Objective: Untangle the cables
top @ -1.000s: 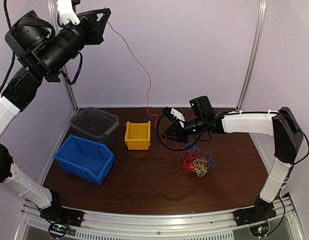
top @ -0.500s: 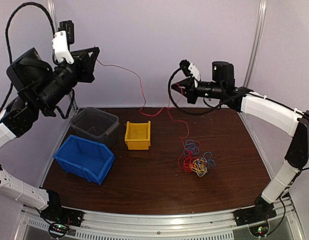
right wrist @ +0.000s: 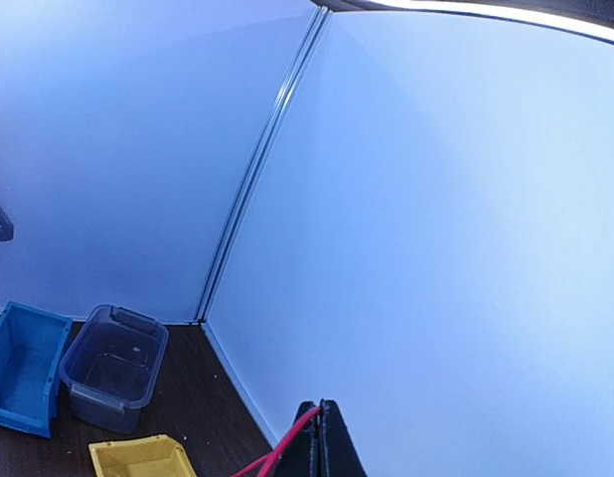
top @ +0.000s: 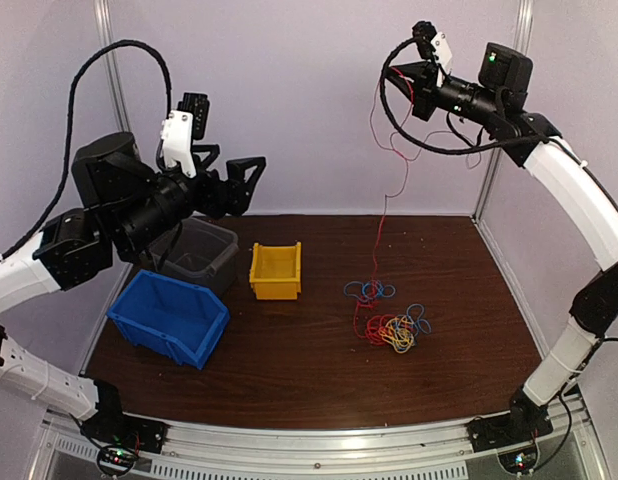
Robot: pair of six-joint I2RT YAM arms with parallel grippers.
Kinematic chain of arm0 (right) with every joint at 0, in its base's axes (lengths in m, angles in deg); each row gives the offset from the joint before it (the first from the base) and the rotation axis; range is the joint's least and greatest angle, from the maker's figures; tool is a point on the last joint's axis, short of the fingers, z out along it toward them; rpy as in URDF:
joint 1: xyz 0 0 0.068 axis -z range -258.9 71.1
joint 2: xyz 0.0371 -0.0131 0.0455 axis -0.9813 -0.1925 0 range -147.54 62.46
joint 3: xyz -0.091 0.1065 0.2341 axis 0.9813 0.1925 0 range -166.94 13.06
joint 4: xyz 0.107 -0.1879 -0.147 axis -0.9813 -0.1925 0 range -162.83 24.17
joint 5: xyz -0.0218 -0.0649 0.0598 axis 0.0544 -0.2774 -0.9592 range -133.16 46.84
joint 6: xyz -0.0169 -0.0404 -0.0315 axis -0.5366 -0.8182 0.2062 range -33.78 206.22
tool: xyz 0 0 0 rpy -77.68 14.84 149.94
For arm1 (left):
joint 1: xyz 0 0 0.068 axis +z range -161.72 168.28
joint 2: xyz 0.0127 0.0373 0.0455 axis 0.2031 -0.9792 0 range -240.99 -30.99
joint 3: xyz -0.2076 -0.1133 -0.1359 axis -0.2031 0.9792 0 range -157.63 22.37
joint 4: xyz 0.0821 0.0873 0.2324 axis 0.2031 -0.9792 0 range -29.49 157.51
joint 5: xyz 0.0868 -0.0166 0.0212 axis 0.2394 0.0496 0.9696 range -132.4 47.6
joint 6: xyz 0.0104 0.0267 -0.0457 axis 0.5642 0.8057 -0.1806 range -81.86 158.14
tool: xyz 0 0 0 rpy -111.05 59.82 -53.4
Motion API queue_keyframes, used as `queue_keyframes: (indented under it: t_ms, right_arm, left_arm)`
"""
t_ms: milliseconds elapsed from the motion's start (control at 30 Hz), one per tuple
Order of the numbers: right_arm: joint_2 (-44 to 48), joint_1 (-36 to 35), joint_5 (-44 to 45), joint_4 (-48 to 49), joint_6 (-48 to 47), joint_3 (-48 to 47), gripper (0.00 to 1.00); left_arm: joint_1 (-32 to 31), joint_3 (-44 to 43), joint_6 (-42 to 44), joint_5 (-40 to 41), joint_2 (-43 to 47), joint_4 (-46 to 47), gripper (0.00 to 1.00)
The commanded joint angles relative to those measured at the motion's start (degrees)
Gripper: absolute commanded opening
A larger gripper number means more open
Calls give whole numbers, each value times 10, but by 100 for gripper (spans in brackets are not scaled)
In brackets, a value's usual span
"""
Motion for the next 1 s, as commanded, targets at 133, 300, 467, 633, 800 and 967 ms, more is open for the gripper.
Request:
queue_keyframes:
  t_ms: [133, 300, 467, 633, 800, 967]
  right_arm:
    - [0, -37, -20, -91, -21, -33, 0]
    - [7, -43, -33, -101, -9, -31, 0]
    - [17, -46, -56, -96, 14, -2, 0]
    - [27, -55, -71, -95, 22, 31, 0]
    - [33, -58, -88, -92, 31, 41, 0]
    - [40, -59, -103, -97, 35, 44, 0]
  left_arm:
    - [9, -21, 109, -189, -148, 182, 98]
    - [39, -42, 25, -243, -224, 246, 98]
    - [66, -7, -63, -282, -261, 346, 98]
    - [70, 14, -85, -321, -304, 444, 95]
    - [95, -19, -111, -396, -357, 477, 85]
    - [128, -32, -150, -479, -400, 536, 65]
